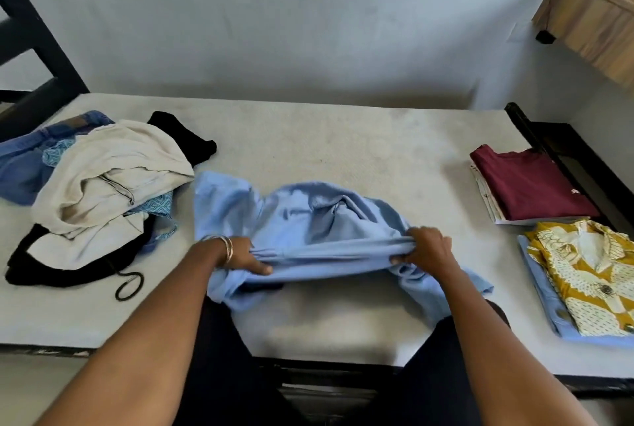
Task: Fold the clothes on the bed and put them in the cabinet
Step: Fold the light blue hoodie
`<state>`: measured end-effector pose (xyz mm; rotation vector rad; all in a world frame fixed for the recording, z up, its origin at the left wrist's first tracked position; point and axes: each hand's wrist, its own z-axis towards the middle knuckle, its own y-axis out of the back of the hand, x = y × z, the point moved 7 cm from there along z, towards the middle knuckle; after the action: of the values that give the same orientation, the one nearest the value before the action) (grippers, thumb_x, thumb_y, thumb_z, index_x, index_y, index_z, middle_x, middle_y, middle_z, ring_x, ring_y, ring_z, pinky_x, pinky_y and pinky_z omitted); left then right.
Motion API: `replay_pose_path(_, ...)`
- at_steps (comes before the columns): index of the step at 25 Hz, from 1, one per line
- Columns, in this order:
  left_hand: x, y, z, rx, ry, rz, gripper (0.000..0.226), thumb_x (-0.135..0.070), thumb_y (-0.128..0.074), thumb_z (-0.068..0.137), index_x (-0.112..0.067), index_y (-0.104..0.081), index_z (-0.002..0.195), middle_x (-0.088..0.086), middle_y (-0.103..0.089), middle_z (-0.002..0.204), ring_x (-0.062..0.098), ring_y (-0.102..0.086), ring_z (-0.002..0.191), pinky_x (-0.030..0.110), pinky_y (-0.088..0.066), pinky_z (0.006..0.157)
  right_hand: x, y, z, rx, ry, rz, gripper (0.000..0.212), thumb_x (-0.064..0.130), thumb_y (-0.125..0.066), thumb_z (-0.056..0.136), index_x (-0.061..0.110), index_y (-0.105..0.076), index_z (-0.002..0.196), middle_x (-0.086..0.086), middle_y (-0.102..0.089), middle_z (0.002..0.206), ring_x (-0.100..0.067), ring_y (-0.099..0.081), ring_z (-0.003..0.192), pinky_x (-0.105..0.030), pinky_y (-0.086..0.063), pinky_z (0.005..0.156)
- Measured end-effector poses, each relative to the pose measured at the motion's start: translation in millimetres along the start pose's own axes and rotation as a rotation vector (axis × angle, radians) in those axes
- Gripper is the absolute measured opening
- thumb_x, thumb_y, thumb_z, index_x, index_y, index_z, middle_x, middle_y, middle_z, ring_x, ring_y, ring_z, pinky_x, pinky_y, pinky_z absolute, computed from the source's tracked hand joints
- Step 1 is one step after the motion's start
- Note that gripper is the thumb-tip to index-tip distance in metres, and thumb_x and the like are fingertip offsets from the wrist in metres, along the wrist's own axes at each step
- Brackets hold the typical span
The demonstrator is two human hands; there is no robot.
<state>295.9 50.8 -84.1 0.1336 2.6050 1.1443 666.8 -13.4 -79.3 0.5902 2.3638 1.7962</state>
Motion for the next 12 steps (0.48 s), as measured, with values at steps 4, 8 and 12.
replay_pose_path(4,-20,-39,-15,0.265,0.086,0.234,0.073,-0.065,-0.071,0.07,-0.014,-0.057,0.12,0.003,-0.062,0.118,0.021,-0.057,0.09,0.031,-0.047,0.084,-1,-47,-20,0.253,-0.04,-0.104,0.03,0.03,-0.068,0.08,0.023,-0.057,0.106,-0.005,-0.064,0.111,-0.028,-0.058,0.113,-0.044,-0.044,0.088)
replay_pose_path(8,-19,-9,-7,-0.021,0.206,0.566,0.051,-0.047,-0.066,0.082,-0.021,-0.056,0.124,0.002,-0.054,0.127,0.027,-0.049,0.12,0.045,-0.033,0.103,14,-42,-29,0.056,-0.136,-0.473,0.032,0.02,-0.044,0.096,0.027,-0.059,0.123,-0.009,-0.05,0.127,-0.031,-0.044,0.116,-0.043,-0.04,0.088)
replay_pose_path(12,-8,55,-25,-0.669,0.461,0.118,0.031,-0.029,-0.052,0.092,-0.017,-0.059,0.12,0.016,-0.051,0.124,0.035,-0.052,0.113,0.041,-0.044,0.086,9,-23,-21,0.041,-0.394,-0.029,0.033,0.016,-0.047,0.093,0.014,-0.064,0.121,-0.015,-0.059,0.12,-0.035,-0.057,0.108,-0.038,-0.047,0.075)
